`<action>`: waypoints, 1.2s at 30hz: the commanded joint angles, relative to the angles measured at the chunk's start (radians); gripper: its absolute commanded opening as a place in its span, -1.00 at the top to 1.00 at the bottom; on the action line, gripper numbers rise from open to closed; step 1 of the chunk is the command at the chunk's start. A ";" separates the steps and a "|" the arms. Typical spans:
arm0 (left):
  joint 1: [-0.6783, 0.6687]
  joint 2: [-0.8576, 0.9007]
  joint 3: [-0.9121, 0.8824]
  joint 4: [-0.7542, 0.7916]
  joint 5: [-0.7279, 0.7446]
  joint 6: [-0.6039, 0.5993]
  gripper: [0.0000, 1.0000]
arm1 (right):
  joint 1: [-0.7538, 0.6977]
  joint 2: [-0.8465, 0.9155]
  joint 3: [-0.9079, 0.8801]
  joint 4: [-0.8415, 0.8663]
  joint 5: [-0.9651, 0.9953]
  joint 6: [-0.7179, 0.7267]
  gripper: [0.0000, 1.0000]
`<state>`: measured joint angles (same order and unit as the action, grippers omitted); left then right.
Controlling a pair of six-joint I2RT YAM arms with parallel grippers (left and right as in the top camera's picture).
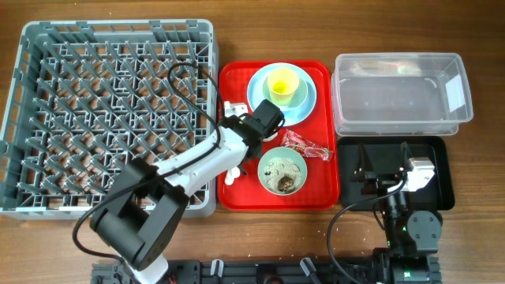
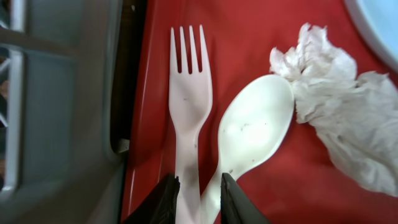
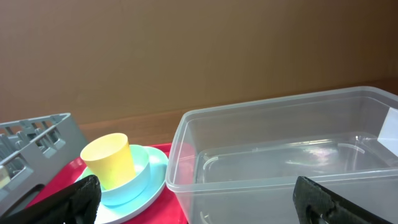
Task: Sort waste into correct bins and load items into the dishwasher rack
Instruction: 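Lift the fork and insert it upright into the gray rack, then release the fork and move the left gripper back to the tray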
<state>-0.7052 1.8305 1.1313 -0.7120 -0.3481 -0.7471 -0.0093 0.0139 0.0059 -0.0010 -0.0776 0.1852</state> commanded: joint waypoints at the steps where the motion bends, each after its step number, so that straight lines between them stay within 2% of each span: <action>1: 0.003 0.051 -0.002 0.005 -0.028 -0.024 0.53 | -0.002 -0.004 -0.001 0.003 0.009 0.005 -1.00; 5: 0.003 0.083 -0.002 0.006 -0.032 -0.024 0.53 | -0.002 -0.004 -0.001 0.003 0.009 0.005 -1.00; 10: -0.003 0.083 -0.003 0.022 0.038 -0.024 0.66 | -0.002 -0.004 -0.001 0.003 0.009 0.005 -1.00; 14: -0.004 0.074 0.003 0.034 0.004 -0.023 0.76 | -0.002 -0.004 -0.001 0.003 0.010 0.005 -1.00; 19: -0.005 -0.018 0.021 0.020 -0.027 -0.020 0.92 | -0.002 -0.004 -0.001 0.003 0.010 0.005 -1.00; 24: -0.003 -0.134 0.021 0.020 -0.068 -0.016 0.86 | -0.002 -0.004 -0.001 0.003 0.010 0.005 -1.00; 26: -0.003 -0.203 0.021 0.014 -0.131 -0.007 0.91 | -0.002 -0.004 -0.001 0.003 0.009 0.005 -1.00; 30: -0.002 -0.369 0.022 0.024 -0.306 0.126 0.92 | -0.002 -0.004 -0.001 0.003 0.009 0.005 -1.00; 32: 0.022 -0.440 0.022 0.059 -0.349 0.240 0.92 | -0.002 -0.004 -0.001 0.003 0.010 0.005 -0.99; 34: 0.075 -0.475 0.022 0.091 -0.340 0.338 0.92 | -0.002 -0.004 -0.001 0.003 0.009 0.005 -1.00; 35: 0.123 -0.477 0.022 0.105 -0.264 0.402 0.92 | -0.002 -0.004 -0.001 0.003 0.010 0.005 -1.00; 36: 0.180 -0.468 0.022 0.099 -0.129 0.454 0.92 | -0.002 -0.004 -0.001 0.003 0.009 0.005 -1.00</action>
<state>-0.6239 1.3594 1.1400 -0.6147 -0.6312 -0.4740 -0.0093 0.0139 0.0063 -0.0010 -0.0776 0.1852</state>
